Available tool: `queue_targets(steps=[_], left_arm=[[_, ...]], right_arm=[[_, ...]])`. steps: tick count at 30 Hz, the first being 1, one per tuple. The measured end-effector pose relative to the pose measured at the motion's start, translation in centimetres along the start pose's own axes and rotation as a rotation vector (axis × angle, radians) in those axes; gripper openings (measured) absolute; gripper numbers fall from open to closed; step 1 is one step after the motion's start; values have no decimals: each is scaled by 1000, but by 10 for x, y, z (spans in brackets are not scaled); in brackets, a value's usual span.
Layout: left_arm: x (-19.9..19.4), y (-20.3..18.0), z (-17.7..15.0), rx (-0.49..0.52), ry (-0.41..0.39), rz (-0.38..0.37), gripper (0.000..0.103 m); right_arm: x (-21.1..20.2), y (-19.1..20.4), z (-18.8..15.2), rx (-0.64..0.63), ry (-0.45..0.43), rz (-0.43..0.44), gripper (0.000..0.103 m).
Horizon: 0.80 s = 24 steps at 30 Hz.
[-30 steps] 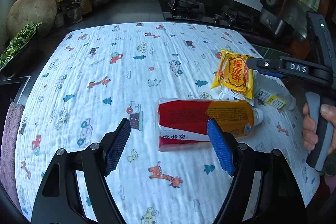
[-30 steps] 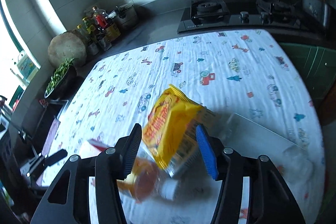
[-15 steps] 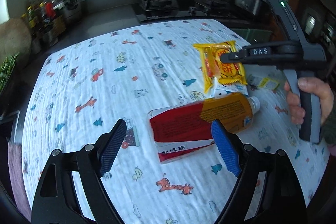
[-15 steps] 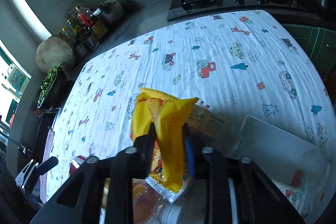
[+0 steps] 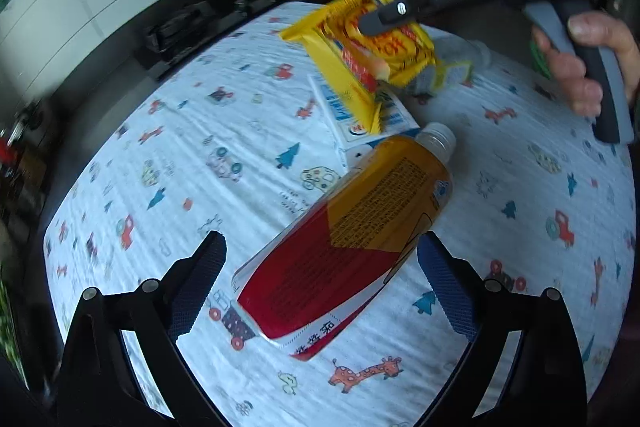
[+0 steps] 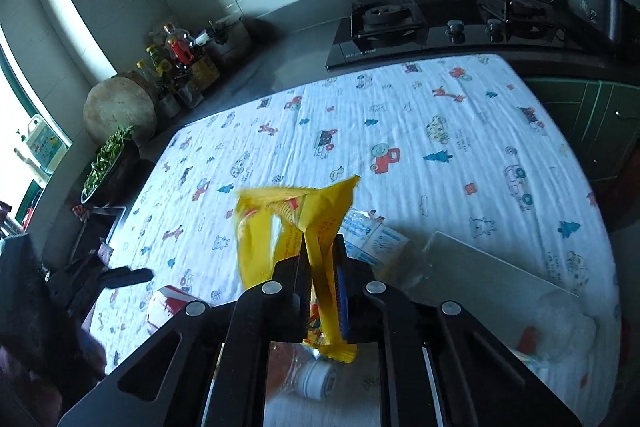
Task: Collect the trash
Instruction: 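Grasp the yellow snack packet with the right gripper while the left grasps the red-yellow drink bottle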
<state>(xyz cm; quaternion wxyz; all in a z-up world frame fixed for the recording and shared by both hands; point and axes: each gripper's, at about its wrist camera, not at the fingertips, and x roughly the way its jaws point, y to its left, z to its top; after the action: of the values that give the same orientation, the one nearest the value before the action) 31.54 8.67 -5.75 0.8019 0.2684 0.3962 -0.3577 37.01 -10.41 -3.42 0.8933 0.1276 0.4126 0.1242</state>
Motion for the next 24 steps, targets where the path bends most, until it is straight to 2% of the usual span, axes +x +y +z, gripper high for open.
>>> queue_targets(steps=[4, 10, 14, 22, 24], left_arm=[[14, -7, 6, 97, 43, -39, 95], [38, -14, 10, 154, 100, -66, 95], [46, -16, 12, 153, 120, -103, 93], [42, -30, 10, 130, 105, -78, 84], [38, -35, 9, 115, 106, -67, 79]], right_arm=[[-17, -6, 0, 15, -25, 3, 10], [-41, -16, -6, 16, -45, -14, 10], [-51, -24, -13, 24, -46, -28, 10], [-71, -43, -33, 39, -42, -56, 10], [-76, -46, -38, 43, -44, -56, 10]])
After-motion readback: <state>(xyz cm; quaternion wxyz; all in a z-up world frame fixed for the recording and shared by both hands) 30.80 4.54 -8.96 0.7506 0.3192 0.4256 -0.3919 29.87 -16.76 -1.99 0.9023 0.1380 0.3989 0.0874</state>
